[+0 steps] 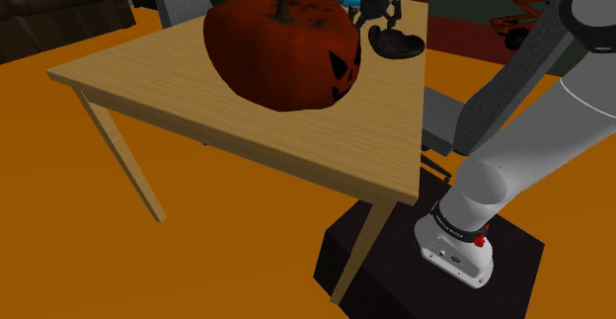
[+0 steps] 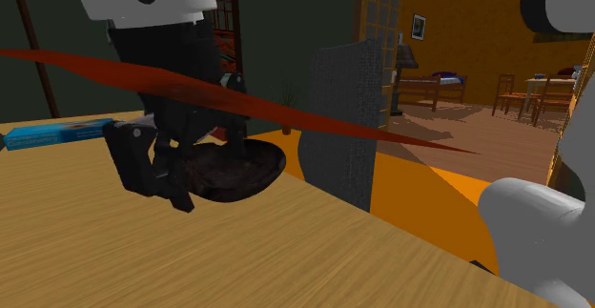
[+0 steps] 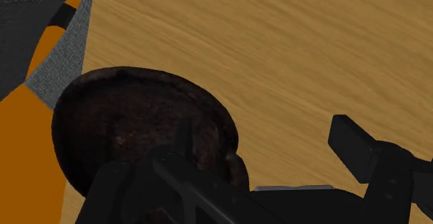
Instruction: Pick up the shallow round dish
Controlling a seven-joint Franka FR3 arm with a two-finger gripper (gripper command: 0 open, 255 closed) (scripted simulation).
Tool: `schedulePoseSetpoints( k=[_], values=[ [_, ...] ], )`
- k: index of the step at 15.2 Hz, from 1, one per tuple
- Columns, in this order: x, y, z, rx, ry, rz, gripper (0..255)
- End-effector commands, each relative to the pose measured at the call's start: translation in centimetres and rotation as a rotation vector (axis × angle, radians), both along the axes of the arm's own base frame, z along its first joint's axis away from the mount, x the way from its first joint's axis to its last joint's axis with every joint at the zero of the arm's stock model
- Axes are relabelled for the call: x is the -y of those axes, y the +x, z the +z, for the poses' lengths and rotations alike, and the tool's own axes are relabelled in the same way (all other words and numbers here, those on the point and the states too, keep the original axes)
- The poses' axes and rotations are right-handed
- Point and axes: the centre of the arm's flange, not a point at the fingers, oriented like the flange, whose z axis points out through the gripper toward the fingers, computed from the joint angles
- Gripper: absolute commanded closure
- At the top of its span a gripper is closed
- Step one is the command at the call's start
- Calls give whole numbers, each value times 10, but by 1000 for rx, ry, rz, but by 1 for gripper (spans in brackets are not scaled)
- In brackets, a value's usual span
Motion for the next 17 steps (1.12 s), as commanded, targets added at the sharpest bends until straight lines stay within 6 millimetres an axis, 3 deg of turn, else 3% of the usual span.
schedulePoseSetpoints(
  k=[1,6,15,16,17],
  values=[
    [17,19,4,12,-34,-108,0],
    [69,54,12,37,-114,-357,0],
    [69,54,-28,37,-114,-357,0],
    [69,55,-28,37,-114,-357,255],
    [69,55,-28,37,-114,-357,255]
  ],
)
